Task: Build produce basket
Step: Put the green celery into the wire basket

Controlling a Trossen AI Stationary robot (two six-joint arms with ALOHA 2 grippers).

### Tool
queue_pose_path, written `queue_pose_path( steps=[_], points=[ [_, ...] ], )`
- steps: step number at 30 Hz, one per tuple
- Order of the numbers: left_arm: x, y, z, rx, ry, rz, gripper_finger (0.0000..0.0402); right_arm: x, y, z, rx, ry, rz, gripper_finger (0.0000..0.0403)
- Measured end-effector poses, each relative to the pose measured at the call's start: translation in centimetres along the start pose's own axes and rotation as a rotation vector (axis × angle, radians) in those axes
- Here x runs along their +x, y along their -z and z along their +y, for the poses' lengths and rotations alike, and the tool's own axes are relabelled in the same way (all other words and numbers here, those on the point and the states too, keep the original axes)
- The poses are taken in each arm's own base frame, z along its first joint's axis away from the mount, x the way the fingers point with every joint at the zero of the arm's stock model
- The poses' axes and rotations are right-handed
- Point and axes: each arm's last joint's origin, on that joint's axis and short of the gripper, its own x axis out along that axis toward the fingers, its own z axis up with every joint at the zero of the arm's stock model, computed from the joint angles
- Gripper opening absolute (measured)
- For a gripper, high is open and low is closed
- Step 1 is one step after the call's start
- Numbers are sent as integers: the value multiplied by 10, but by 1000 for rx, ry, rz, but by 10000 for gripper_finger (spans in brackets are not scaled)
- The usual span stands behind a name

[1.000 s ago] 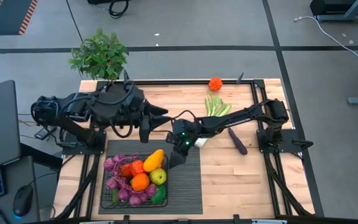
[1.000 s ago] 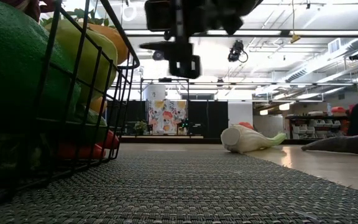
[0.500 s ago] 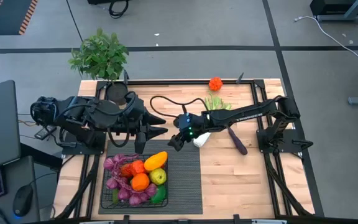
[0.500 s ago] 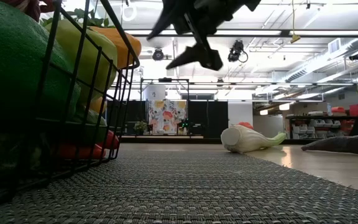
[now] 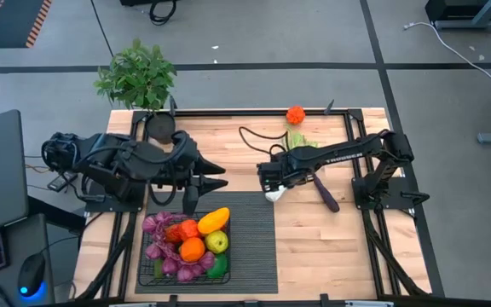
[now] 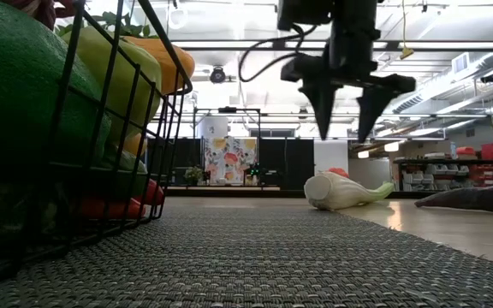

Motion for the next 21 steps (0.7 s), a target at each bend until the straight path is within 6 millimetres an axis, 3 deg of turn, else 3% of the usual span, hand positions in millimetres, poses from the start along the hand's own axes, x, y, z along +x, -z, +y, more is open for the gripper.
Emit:
queue_pose_path(
  steps=[7,16,21],
  points=[
    [0,0,0,21,-7,-7,172,4,-15,-7,129,57,-84,301],
    [0,0,2,-18,-18,0,172,29,-11,-18,296,89,-15,372],
    [-3,6,-3,-15,-7,34,172,51,-9,-21,397,32,-14,393]
  ],
)
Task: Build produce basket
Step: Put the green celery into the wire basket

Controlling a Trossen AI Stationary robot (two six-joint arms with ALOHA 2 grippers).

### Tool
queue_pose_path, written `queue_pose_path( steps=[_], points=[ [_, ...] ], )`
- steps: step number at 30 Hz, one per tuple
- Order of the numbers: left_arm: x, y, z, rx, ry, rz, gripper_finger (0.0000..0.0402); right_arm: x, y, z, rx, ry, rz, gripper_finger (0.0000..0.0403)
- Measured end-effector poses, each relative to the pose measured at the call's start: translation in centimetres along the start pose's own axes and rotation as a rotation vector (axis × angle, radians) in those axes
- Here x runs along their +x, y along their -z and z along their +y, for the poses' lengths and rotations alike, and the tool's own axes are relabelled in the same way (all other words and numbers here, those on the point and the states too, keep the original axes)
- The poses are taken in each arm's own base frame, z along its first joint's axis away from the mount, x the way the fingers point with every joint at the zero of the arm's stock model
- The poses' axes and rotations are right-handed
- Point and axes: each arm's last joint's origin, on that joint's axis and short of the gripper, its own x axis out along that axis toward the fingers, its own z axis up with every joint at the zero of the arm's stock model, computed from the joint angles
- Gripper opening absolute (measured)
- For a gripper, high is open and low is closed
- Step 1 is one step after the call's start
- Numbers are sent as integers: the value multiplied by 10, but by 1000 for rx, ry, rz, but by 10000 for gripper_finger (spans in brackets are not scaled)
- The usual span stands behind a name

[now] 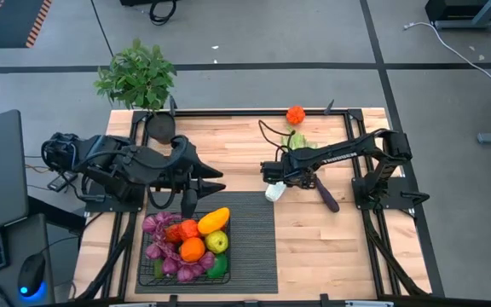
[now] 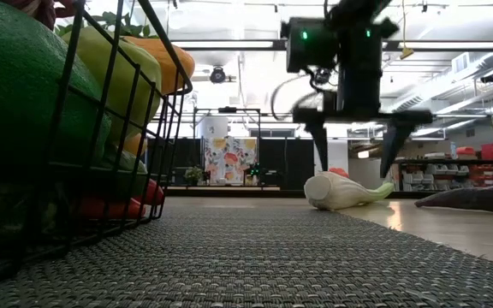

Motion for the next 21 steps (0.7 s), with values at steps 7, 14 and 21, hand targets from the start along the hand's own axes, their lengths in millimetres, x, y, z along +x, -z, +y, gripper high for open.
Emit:
queue_pose_path(
  steps=[7,14,21],
  points=[
    [-3,7,-3,-51,-4,46,172,36,-6,-3,140,-175,26,390],
    [-4,10,-4,-50,-7,67,172,51,-20,-13,158,-176,24,377],
    [-1,6,3,-124,-80,17,172,52,-29,-11,-30,-166,15,345]
  ],
)
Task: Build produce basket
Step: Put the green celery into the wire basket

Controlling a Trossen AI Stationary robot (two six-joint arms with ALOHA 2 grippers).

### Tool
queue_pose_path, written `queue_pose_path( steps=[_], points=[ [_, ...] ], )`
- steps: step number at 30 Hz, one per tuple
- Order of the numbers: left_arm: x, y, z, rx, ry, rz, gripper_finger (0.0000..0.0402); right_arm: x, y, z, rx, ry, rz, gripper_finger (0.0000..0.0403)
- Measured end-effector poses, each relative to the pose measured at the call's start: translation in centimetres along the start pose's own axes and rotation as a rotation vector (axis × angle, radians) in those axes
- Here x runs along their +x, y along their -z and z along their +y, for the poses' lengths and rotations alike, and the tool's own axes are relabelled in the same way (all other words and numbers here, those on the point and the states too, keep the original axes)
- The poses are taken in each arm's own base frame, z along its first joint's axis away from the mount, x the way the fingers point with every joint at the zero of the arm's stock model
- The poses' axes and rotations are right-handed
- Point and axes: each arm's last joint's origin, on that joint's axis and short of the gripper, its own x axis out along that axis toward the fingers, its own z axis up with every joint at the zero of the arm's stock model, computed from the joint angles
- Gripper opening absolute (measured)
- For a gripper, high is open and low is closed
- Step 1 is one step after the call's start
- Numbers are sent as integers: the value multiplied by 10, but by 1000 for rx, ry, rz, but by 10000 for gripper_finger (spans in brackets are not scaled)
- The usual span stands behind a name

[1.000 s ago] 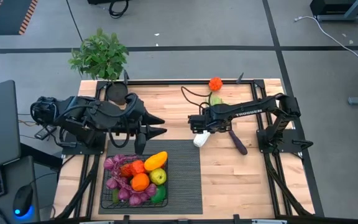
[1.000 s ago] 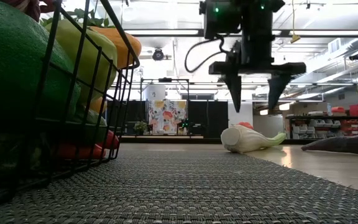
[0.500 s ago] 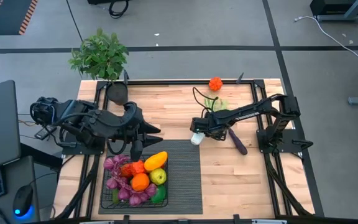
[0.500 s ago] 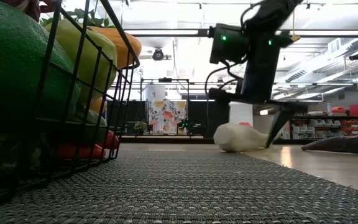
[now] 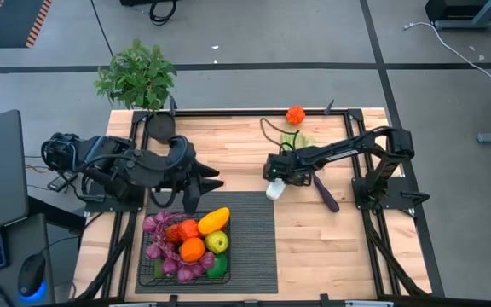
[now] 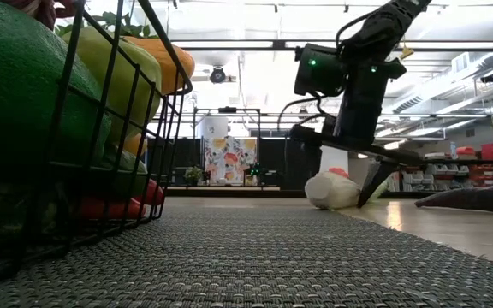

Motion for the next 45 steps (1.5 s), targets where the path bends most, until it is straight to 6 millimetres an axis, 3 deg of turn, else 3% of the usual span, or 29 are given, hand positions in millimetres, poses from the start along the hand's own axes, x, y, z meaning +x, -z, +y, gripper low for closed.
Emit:
queue_pose_path(
  steps=[14,23,35,45],
  points=[
    [0,-2,2,-53,-65,-67,172,-25,25,33,-756,-173,150,204],
    [0,-5,1,-92,-54,-87,172,-62,55,65,-1224,-398,142,179],
    [0,-7,0,-105,-39,-107,172,-125,77,101,-1283,-544,17,178],
    [-2,-14,-1,-143,-5,-162,172,-145,75,106,-1224,-503,-57,173]
  ],
)
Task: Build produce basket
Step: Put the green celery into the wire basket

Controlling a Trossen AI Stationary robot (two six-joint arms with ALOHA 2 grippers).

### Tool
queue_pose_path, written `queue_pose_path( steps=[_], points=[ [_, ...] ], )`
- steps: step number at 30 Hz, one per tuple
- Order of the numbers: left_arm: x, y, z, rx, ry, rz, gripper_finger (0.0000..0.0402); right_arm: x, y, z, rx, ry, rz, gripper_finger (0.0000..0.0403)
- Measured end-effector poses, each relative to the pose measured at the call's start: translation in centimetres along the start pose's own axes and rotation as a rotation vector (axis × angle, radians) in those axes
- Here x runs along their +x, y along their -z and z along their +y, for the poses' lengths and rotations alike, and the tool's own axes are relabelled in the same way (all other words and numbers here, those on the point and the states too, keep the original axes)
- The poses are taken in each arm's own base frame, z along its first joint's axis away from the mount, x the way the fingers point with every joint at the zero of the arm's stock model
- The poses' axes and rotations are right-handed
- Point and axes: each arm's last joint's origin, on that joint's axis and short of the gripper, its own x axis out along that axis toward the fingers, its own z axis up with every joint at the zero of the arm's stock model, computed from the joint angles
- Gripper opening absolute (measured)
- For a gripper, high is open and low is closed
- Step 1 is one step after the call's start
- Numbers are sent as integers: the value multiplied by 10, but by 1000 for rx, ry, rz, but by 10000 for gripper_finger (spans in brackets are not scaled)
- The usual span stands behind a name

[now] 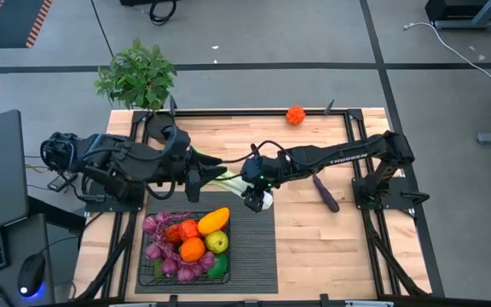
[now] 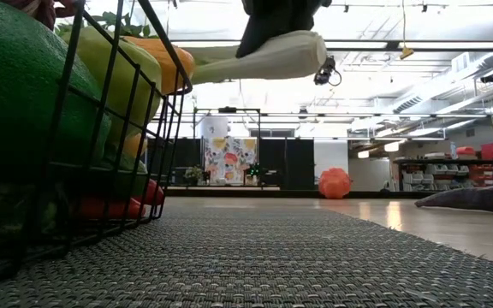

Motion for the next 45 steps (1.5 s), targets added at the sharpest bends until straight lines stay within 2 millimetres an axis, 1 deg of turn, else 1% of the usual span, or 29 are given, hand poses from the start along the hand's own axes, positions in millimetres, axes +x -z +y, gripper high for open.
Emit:
queue_pose_path(
  steps=[6,10,12,15,17,23,27,33,36,39,41,42,45],
  points=[
    [-3,-4,-7,50,62,-40,172,-5,-5,1,65,23,-30,167],
    [-11,-10,-11,70,133,-67,172,-11,-14,2,138,61,-97,163],
    [-15,-14,-12,81,159,-89,172,-16,-20,6,136,41,-133,162],
    [-20,-17,-12,121,172,-103,172,-26,-30,16,81,-47,-181,161],
    [-24,-20,-10,149,174,-115,172,-31,-33,26,32,-111,-205,160],
    [-23,-26,-5,163,149,-139,172,-35,-28,52,-70,-223,-251,160],
    [-22,-29,-2,157,135,-152,172,-31,-23,70,-94,-290,-269,160],
    [-18,-33,2,153,112,-165,172,-31,-17,99,-100,-403,-354,160],
    [-17,-35,4,163,102,-173,172,-23,-15,110,-82,-443,-393,160],
    [-19,-37,4,196,103,-184,172,-13,-14,117,-62,-444,-421,160],
    [-21,-38,4,212,110,-183,172,-8,-11,120,-52,-427,-403,160],
    [-23,-38,5,216,113,-184,172,-4,-14,123,-52,-434,-415,160],
    [-23,-38,5,243,108,-178,172,7,-16,132,-117,-414,-409,160]
  ],
)
